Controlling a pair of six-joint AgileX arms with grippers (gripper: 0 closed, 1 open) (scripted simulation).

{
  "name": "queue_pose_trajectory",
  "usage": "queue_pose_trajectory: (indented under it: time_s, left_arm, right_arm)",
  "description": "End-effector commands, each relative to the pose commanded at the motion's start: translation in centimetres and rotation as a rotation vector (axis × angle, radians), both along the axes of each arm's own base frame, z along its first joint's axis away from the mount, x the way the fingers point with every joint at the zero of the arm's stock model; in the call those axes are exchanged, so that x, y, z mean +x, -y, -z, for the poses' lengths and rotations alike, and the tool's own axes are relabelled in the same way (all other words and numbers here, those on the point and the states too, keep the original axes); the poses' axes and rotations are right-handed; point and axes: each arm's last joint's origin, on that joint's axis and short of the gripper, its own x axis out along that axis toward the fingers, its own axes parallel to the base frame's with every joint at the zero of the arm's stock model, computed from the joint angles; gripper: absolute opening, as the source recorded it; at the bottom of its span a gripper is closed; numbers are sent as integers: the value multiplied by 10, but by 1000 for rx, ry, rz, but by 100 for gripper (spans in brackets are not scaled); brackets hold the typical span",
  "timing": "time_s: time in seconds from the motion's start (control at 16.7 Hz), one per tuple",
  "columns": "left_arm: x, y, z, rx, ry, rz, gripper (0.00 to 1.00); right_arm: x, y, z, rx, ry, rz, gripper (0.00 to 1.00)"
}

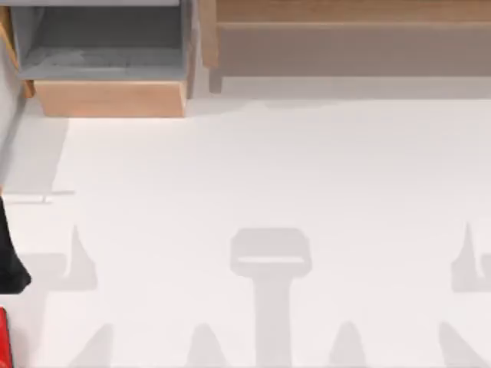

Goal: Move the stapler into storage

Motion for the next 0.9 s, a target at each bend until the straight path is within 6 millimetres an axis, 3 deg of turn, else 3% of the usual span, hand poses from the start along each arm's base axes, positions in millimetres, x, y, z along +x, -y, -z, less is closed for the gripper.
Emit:
queue_pose_trajectory:
  time_s: [0.36, 0.6, 0.9]
  left_arm:
    - [3, -1, -7, -37, -136, -9, 100]
    - [15, -3, -16, -111, -459, -45, 100]
    - [45, -6, -20, -217, -968, -141, 100]
  right_arm:
    - [0, 0, 0, 0, 0, 0, 100]
    - [0, 0, 0, 0, 0, 0, 100]
    - [0, 0, 0, 0, 0, 0, 100]
